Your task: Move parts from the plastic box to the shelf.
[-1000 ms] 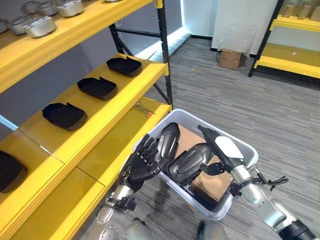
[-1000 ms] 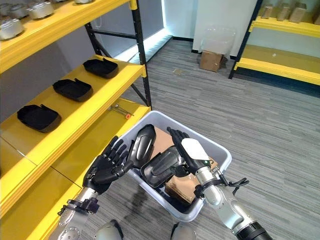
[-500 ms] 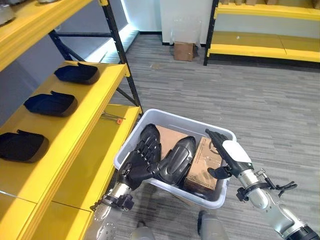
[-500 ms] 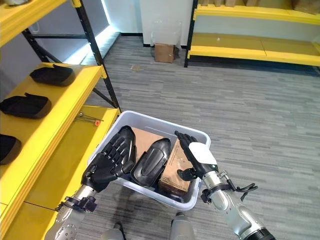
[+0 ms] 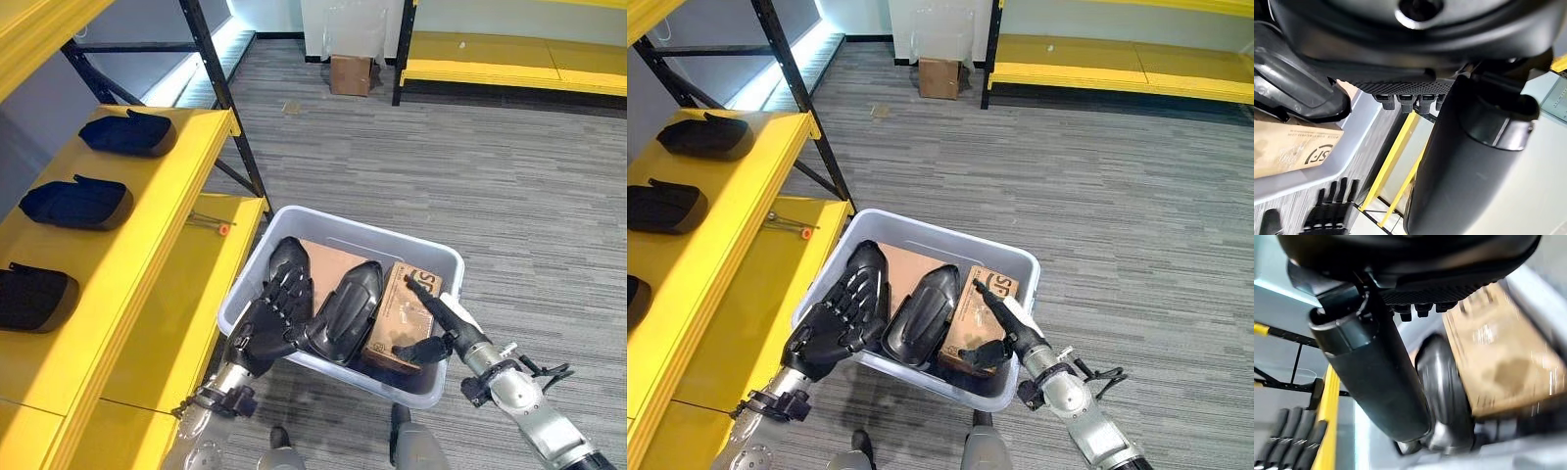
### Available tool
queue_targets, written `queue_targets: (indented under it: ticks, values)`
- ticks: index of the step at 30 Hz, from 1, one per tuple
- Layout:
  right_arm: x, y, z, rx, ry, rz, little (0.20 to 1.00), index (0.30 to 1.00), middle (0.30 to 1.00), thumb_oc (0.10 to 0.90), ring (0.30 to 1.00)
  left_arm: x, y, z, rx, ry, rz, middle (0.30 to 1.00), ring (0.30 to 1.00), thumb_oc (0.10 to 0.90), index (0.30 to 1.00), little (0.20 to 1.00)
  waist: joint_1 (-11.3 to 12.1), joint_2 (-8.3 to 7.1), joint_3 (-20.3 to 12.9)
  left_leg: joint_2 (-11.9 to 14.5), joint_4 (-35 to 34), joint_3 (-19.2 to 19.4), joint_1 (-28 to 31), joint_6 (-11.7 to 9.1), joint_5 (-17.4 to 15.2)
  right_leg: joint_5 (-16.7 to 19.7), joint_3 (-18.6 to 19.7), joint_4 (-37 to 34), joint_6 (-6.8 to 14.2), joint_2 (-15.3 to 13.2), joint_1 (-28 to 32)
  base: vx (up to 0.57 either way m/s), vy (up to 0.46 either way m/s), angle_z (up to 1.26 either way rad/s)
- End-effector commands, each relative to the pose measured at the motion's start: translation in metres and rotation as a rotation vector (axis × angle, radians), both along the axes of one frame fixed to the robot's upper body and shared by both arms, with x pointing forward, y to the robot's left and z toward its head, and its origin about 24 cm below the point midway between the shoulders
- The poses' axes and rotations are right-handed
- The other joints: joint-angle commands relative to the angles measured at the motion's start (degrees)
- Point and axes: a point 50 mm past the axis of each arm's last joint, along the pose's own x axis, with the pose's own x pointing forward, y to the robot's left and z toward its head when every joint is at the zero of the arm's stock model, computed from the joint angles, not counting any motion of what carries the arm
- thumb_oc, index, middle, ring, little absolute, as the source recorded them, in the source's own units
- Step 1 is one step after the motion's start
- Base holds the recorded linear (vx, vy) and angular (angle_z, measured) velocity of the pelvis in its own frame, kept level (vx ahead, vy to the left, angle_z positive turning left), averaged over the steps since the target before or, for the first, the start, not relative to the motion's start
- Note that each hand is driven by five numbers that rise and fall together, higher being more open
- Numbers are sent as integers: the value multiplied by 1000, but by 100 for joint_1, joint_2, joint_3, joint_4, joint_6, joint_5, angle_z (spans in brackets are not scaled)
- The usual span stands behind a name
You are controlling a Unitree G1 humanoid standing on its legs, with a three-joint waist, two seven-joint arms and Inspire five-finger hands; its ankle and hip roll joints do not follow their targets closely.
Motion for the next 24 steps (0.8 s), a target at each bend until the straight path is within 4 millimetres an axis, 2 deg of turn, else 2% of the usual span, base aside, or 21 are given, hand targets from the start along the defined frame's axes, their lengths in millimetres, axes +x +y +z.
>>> queue_targets:
  ticks: [1,9,12,13,15,17,19,22,24]
  values:
    - [21,23,51,214,-204,80,1000,1000,1000,900,1000,11,-4,45,-30,-234,-59,1000,1000,900,1000,1000,218,-210,-208,52,-28,-382,-584,222,427,-739,-548,261,-135,-219,682,65,-45,8]
    - [22,39,55,326,-171,135,1000,1000,1000,900,1000,7,-3,41,-19,-216,-43,1000,1000,900,1000,1000,337,-171,-281,24,216,-495,-621,225,342,-810,-645,377,-215,-225,772,104,39,4]
    - [21,46,53,444,-71,214,1000,1000,1000,900,1000,6,-1,39,-9,-213,-46,1000,1000,900,1000,1000,377,-197,-293,-44,337,-414,-568,272,211,-759,-716,343,-175,-317,811,102,148,3]
    - [20,48,52,481,-43,234,1000,1000,1000,900,1000,5,0,39,-8,-214,-55,1000,1000,900,1000,1000,392,-213,-306,-76,371,-394,-551,291,167,-741,-740,315,-150,-355,836,114,158,0]
    - [21,45,55,525,-40,254,1000,1000,1000,900,1000,4,2,38,0,-197,-81,1000,1000,900,1000,1000,468,-301,-357,-260,536,-324,-490,426,-33,-614,-789,236,18,-602,933,151,218,-2]
    - [21,45,56,527,-44,254,1000,1000,1000,900,1000,4,3,37,-1,-191,-89,1000,1000,900,1000,1000,480,-321,-351,-299,590,-303,-484,464,-80,-595,-785,257,51,-656,939,74,135,-4]
    - [19,43,60,499,-87,260,1000,1000,1000,900,1000,1,4,31,-8,-153,-117,1000,1000,900,1000,1000,505,-377,-323,-380,750,-149,-463,595,-221,-534,-839,414,136,-802,905,72,185,-14]
    - [21,45,68,534,-108,260,1000,1000,1000,900,1000,-4,2,28,-67,-145,-157,1000,1000,900,1000,1000,622,-435,-306,-333,799,261,-364,640,-307,-328,-1302,359,231,-898,892,-7,92,-43]
    - [26,47,77,555,-131,284,1000,1000,1000,900,1000,-7,-1,29,-48,-160,-150,1000,1000,900,1000,1000,789,-478,-253,-219,757,668,-248,608,-333,-42,-1947,262,277,-1040,818,-99,25,-129]
